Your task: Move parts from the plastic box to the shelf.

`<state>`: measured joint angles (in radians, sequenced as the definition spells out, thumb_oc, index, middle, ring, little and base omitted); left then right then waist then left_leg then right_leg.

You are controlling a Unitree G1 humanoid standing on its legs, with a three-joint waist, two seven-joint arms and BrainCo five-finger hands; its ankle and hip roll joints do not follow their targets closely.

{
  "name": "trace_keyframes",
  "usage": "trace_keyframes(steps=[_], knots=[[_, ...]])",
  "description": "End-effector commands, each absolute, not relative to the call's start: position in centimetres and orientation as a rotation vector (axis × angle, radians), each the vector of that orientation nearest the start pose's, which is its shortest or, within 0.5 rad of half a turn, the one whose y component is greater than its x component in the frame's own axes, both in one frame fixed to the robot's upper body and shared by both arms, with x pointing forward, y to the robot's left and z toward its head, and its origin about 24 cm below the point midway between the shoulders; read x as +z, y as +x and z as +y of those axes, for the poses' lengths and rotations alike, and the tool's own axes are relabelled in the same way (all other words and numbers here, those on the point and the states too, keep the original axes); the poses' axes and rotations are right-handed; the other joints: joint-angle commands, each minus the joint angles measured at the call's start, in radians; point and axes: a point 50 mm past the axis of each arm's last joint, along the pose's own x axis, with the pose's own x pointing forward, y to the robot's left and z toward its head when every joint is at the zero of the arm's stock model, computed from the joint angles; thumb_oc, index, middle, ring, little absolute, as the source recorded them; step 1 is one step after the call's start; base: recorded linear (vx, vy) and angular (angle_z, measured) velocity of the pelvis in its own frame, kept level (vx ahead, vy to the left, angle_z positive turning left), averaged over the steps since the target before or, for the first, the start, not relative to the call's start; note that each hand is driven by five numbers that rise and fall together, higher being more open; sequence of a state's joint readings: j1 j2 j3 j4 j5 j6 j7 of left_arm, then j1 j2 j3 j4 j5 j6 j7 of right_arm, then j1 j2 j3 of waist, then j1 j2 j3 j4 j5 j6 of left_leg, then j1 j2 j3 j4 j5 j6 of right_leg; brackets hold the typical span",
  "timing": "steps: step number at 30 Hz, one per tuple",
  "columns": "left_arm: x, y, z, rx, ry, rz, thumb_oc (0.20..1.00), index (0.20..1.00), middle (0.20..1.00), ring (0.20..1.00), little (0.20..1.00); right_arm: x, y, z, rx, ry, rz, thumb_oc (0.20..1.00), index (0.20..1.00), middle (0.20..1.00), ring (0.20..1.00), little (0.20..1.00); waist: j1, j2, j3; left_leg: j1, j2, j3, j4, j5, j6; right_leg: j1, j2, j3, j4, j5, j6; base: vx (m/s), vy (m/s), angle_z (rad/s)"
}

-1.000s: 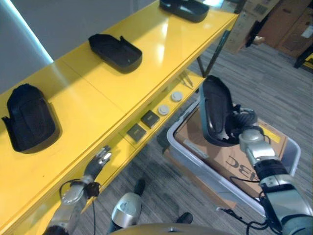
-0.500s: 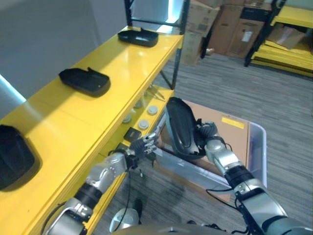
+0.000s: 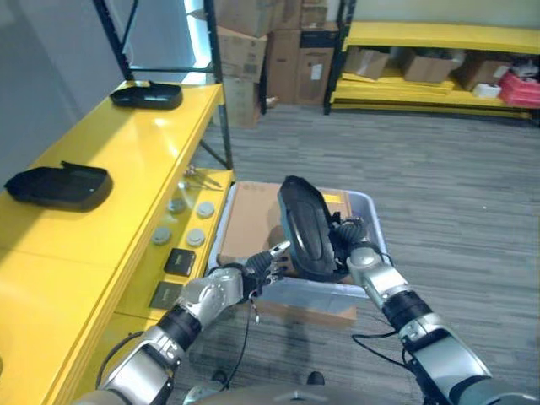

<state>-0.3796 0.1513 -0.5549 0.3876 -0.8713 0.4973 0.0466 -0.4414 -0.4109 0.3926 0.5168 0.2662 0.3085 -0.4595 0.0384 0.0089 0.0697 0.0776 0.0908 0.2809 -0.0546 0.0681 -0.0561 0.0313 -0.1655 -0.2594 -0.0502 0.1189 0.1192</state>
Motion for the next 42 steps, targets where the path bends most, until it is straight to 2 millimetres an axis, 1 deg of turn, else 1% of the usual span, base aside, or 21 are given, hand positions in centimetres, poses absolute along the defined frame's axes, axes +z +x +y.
trace_keyframes(steps=[1, 4, 5, 8, 10, 16, 18, 20, 21, 22, 24, 26, 31, 35, 36, 38, 40, 41, 42], knots=[[1.3, 28.0, 1.0, -0.608, -0.33, 0.674, 1.0, 1.0, 1.0, 1.0, 1.0, 5.3, 33.5, -18.1, -0.195, -0.453, 0.193, 0.2, 0.2, 0.2, 0.2, 0.2, 0.036, -0.02, -0.042, -0.028, 0.039, 0.014, 0.018, -0.036, -0.003, 0.023, -0.066, -0.044, 0.046, -0.075, 0.092, 0.01, -0.014, -0.18], [1.8, 28.3, 0.7, -0.596, -0.341, 0.646, 1.0, 1.0, 1.0, 1.0, 1.0, 5.3, 33.5, -17.8, -0.177, -0.454, 0.196, 0.2, 0.2, 0.2, 0.2, 0.2, 0.03, -0.02, -0.042, -0.025, 0.042, 0.022, 0.018, -0.035, -0.004, 0.024, -0.066, -0.045, 0.045, -0.074, 0.092, 0.01, -0.007, -0.12], [2.8, 28.7, 0.3, -0.572, -0.382, 0.589, 1.0, 1.0, 1.0, 1.0, 1.0, 5.0, 33.5, -17.3, -0.146, -0.46, 0.205, 0.2, 0.2, 0.2, 0.2, 0.2, 0.026, -0.019, -0.044, -0.02, 0.044, 0.027, 0.017, -0.034, -0.006, 0.029, -0.067, -0.05, 0.042, -0.072, 0.092, 0.02, 0.0, -0.12], [3.6, 29.0, -0.1, -0.579, -0.41, 0.558, 1.0, 1.0, 1.0, 1.0, 1.0, 4.9, 33.5, -16.7, -0.122, -0.464, 0.211, 0.2, 0.2, 0.2, 0.2, 0.2, 0.026, -0.019, -0.046, -0.016, 0.044, 0.03, 0.015, -0.032, -0.007, 0.035, -0.067, -0.055, 0.038, -0.07, 0.091, 0.01, 0.0, -0.02], [4.6, 29.1, -0.5, -0.593, -0.435, 0.527, 1.0, 1.0, 1.0, 1.0, 1.0, 4.7, 33.5, -16.0, -0.092, -0.469, 0.214, 0.2, 0.2, 0.2, 0.2, 0.2, 0.028, -0.018, -0.049, -0.016, 0.045, 0.029, 0.016, -0.031, -0.008, 0.039, -0.067, -0.062, 0.036, -0.069, 0.09, 0.0, 0.0, 0.0], [5.4, 28.7, -1.6, -0.665, -0.448, 0.512, 1.0, 1.0, 1.0, 1.0, 1.0, 4.6, 33.8, -14.5, -0.033, -0.483, 0.218, 0.2, 0.2, 0.2, 0.2, 0.2, 0.039, -0.017, -0.053, -0.016, 0.039, 0.013, 0.019, -0.031, -0.007, 0.047, -0.068, -0.074, 0.039, -0.071, 0.088, 0.0, 0.0, 0.0], [5.5, 28.5, -1.8, -0.689, -0.433, 0.512, 1.0, 1.0, 1.0, 1.0, 1.0, 4.6, 33.9, -14.0, -0.019, -0.488, 0.218, 0.2, 0.2, 0.2, 0.2, 0.2, 0.043, -0.017, -0.055, -0.017, 0.036, 0.008, 0.018, -0.031, -0.006, 0.048, -0.069, -0.077, 0.04, -0.072, 0.088, 0.0, 0.0, 0.0], [5.7, 28.3, -2.1, -0.707, -0.383, 0.484, 1.0, 1.0, 1.0, 1.0, 1.0, 4.6, 33.9, -13.4, -0.003, -0.492, 0.22, 0.2, 0.2, 0.2, 0.2, 0.2, 0.047, -0.017, -0.056, -0.016, 0.032, 0.001, 0.016, -0.032, -0.003, 0.05, -0.069, -0.079, 0.041, -0.073, 0.088, 0.0, 0.0, 0.0], [5.7, 28.3, -2.1, -0.707, -0.383, 0.484, 1.0, 1.0, 1.0, 1.0, 1.0, 4.6, 33.9, -13.4, -0.003, -0.492, 0.22, 0.2, 0.2, 0.2, 0.2, 0.2, 0.047, -0.017, -0.056, -0.016, 0.032, 0.001, 0.016, -0.032, -0.003, 0.05, -0.069, -0.08, 0.041, -0.074, 0.088, 0.02, 0.011, 0.04], [5.8, 28.3, -2.2, -0.708, -0.339, 0.459, 1.0, 1.0, 1.0, 1.0, 1.0, 4.6, 33.9, -13.2, 0.003, -0.495, 0.223, 0.2, 0.2, 0.2, 0.2, 0.2, 0.049, -0.018, -0.057, -0.016, 0.03, -0.003, 0.016, -0.033, -0.003, 0.051, -0.07, -0.081, 0.042, -0.074, 0.089, 0.0, 0.0, 0.0], [5.9, 28.4, -2.2, -0.708, -0.325, 0.448, 1.0, 1.0, 1.0, 1.0, 1.0, 4.6, 33.9, -13.1, 0.006, -0.495, 0.225, 0.2, 0.2, 0.2, 0.2, 0.2, 0.05, -0.018, -0.057, -0.017, 0.029, -0.006, 0.016, -0.033, -0.003, 0.051, -0.07, -0.081, 0.043, -0.075, 0.09, 0.0, 0.0, 0.0], [6.4, 28.5, -2.0, -0.709, -0.273, 0.396, 1.0, 1.0, 1.0, 1.0, 1.0, 4.5, 33.8, -12.9, 0.008, -0.498, 0.233, 0.2, 0.2, 0.2, 0.2, 0.2, 0.051, -0.018, -0.059, -0.017, 0.027, -0.01, 0.014, -0.034, -0.002, 0.052, -0.07, -0.08, 0.042, -0.076, 0.091, 0.02, 0.004, 0.0], [6.9, 28.7, -1.6, -0.712, -0.236, 0.349, 1.0, 1.0, 1.0, 1.0, 1.0, 4.2, 33.6, -12.9, 0.007, -0.502, 0.243, 0.2, 0.2, 0.2, 0.2, 0.2, 0.053, -0.017, -0.057, -0.014, 0.026, -0.011, 0.013, -0.033, -0.002, 0.055, -0.071, -0.082, 0.042, -0.075, 0.093, 0.0, 0.0, 0.0], [8.4, 28.8, -1.6, -0.781, -0.126, 0.217, 1.0, 1.0, 1.0, 1.0, 1.0, 4.1, 33.4, -13.0, 0.014, -0.503, 0.245, 0.2, 0.2, 0.2, 0.2, 0.2, 0.052, -0.015, -0.054, -0.013, 0.024, -0.014, 0.011, -0.032, -0.002, 0.058, -0.072, -0.085, 0.043, -0.075, 0.094, 0.0, 0.0, 0.0], [8.6, 28.7, -1.6, -0.787, -0.114, 0.207, 0.752, 0.752, 0.752, 0.752, 0.752, 4.1, 33.5, -13.0, 0.016, -0.503, 0.244, 0.2, 0.2, 0.2, 0.2, 0.2, 0.051, -0.015, -0.054, -0.012, 0.024, -0.014, 0.01, -0.031, -0.002, 0.058, -0.072, -0.086, 0.043, -0.075, 0.094, 0.0, 0.0, 0.0], [8.8, 28.6, -1.7, -0.793, -0.105, 0.206, 0.398, 0.398, 0.398, 0.398, 0.398, 4.2, 33.4, -13.0, 0.022, -0.504, 0.244, 0.2, 0.2, 0.2, 0.2, 0.2, 0.049, -0.016, -0.053, -0.01, 0.023, -0.014, 0.01, -0.032, -0.002, 0.059, -0.072, -0.086, 0.044, -0.075, 0.094, 0.0, 0.0, 0.0], [8.9, 28.6, -1.7, -0.797, -0.1, 0.207, 0.341, 0.341, 0.341, 0.341, 0.341, 4.2, 33.4, -12.9, 0.025, -0.505, 0.245, 0.2, 0.2, 0.2, 0.2, 0.2, 0.048, -0.016, -0.053, -0.009, 0.023, -0.013, 0.01, -0.031, -0.002, 0.06, -0.073, -0.087, 0.045, -0.076, 0.094, 0.0, 0.0, 0.0], [8.7, 28.4, -1.7, -0.801, -0.089, 0.212, 0.366, 0.366, 0.366, 0.366, 0.366, 4.2, 33.4, -12.9, 0.033, -0.508, 0.245, 0.2, 0.2, 0.2, 0.2, 0.2, 0.047, -0.016, -0.053, -0.009, 0.023, -0.013, 0.01, -0.031, -0.002, 0.06, -0.071, -0.085, 0.046, -0.077, 0.094, 0.0, 0.0, 0.0], [8.6, 28.3, -1.7, -0.803, -0.087, 0.216, 0.504, 0.504, 0.504, 0.504, 0.504, 4.2, 33.4, -12.8, 0.035, -0.509, 0.246, 0.2, 0.2, 0.2, 0.2, 0.2, 0.047, -0.015, -0.053, -0.008, 0.023, -0.014, 0.01, -0.031, -0.002, 0.06, -0.071, -0.086, 0.047, -0.077, 0.094, 0.0, 0.0, 0.0]])
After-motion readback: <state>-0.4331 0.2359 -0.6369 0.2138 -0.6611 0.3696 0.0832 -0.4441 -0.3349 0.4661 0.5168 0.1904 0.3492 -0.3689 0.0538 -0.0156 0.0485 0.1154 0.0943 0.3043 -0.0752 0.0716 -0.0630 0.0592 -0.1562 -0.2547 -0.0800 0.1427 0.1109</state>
